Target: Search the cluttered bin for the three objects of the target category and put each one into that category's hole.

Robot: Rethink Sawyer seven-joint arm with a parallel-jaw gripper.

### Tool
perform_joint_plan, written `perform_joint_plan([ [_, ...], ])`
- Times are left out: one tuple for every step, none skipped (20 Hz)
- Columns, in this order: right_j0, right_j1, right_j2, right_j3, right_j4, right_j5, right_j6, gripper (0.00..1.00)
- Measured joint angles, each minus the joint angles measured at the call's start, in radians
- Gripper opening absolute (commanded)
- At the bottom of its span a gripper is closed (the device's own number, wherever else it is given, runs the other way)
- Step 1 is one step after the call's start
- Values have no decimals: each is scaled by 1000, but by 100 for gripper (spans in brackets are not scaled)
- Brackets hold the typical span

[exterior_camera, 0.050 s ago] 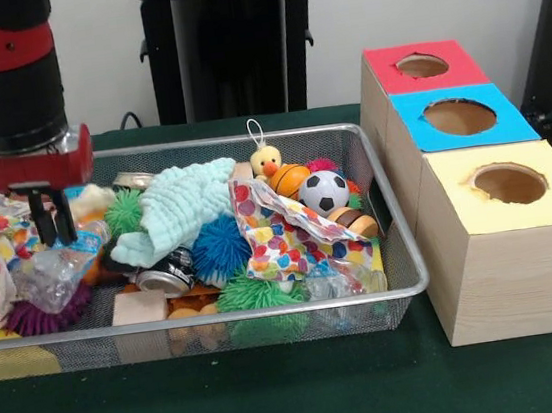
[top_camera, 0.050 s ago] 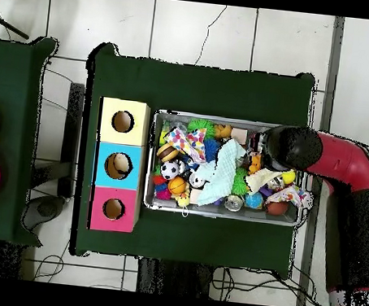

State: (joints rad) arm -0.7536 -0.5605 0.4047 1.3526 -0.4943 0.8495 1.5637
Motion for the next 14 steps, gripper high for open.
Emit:
perform_joint_plan([
  [0,-10,0,1,6,5,0,0],
  [1,-16,0,3,9,8,0,0],
  [1,-20,0,3,10,9,0,0],
  [3,-31,0,6,13,11,0,0],
  [4,-33,0,6,13,11,0,0],
  [5,-36,0,7,14,11,0,0],
  [9,-42,0,9,14,11,0,0],
  [12,-44,0,11,14,11,0,0],
  [14,-46,0,11,14,11,0,0],
  [16,-47,0,12,14,11,0,0],
  [21,-49,0,14,14,11,0,0],
  [24,-49,0,15,14,11,0,0],
  [25,-49,0,16,14,11,0,0],
  [29,-49,0,17,14,11,0,0],
])
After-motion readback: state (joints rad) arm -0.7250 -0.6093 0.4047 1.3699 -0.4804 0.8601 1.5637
